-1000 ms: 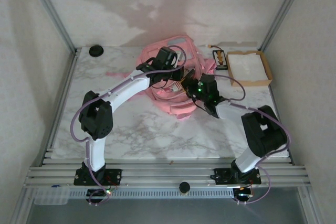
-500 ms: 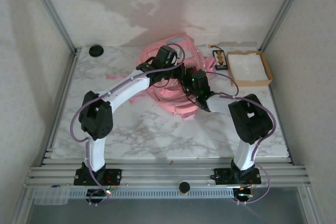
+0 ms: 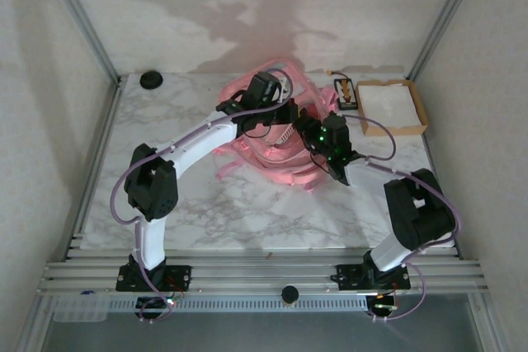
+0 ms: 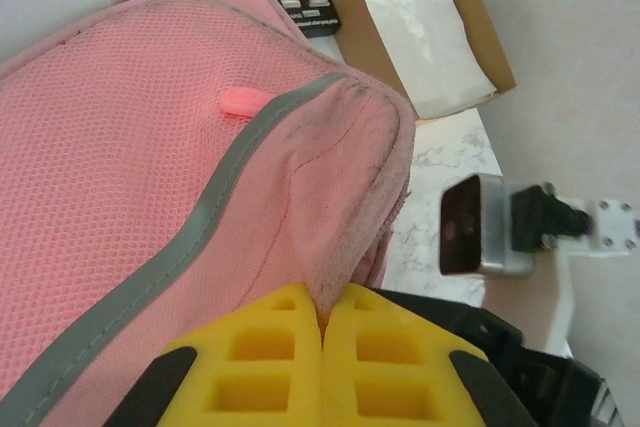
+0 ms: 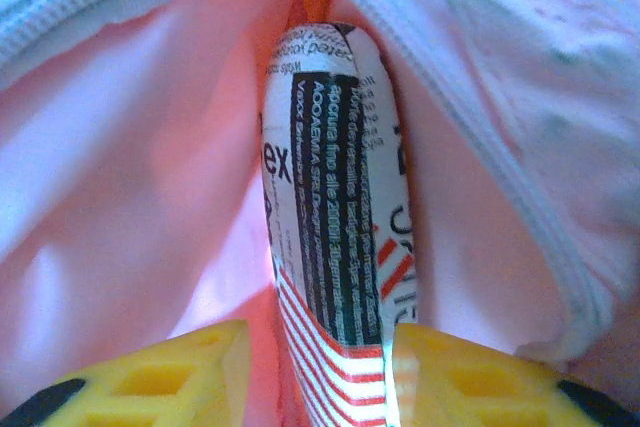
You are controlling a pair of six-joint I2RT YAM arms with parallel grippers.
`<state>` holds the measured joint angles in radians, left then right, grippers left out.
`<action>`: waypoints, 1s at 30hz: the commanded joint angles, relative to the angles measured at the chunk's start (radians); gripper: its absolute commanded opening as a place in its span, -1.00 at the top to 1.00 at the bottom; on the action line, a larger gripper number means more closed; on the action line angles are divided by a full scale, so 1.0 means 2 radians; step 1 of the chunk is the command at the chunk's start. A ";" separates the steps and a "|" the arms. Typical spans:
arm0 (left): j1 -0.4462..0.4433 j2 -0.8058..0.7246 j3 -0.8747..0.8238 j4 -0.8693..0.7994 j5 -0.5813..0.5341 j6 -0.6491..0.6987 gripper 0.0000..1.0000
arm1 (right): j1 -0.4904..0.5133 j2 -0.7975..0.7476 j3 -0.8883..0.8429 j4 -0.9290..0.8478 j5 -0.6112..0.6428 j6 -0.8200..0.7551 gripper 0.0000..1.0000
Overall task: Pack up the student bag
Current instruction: Place the glasses case in the student bag, then close the student bag at the center of the table, then zip the student bag at the center of the table.
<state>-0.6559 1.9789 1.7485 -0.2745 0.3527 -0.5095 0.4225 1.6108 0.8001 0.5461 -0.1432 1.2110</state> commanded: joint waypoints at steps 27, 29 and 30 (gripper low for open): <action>0.145 -0.205 -0.393 0.331 0.105 -0.186 0.04 | 0.186 -0.023 0.155 -0.481 0.152 -0.159 0.05; 0.145 -0.197 -0.400 0.346 0.105 -0.195 0.04 | 0.195 0.015 0.187 -0.502 0.178 -0.147 0.05; 0.145 -0.194 -0.404 0.356 0.105 -0.198 0.04 | 0.195 0.030 0.199 -0.502 0.179 -0.140 0.07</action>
<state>-0.3649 1.5791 0.9546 0.3447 0.5442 -0.8768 0.8047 1.6138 1.1339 -0.3561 0.1032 0.9077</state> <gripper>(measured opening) 0.481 0.469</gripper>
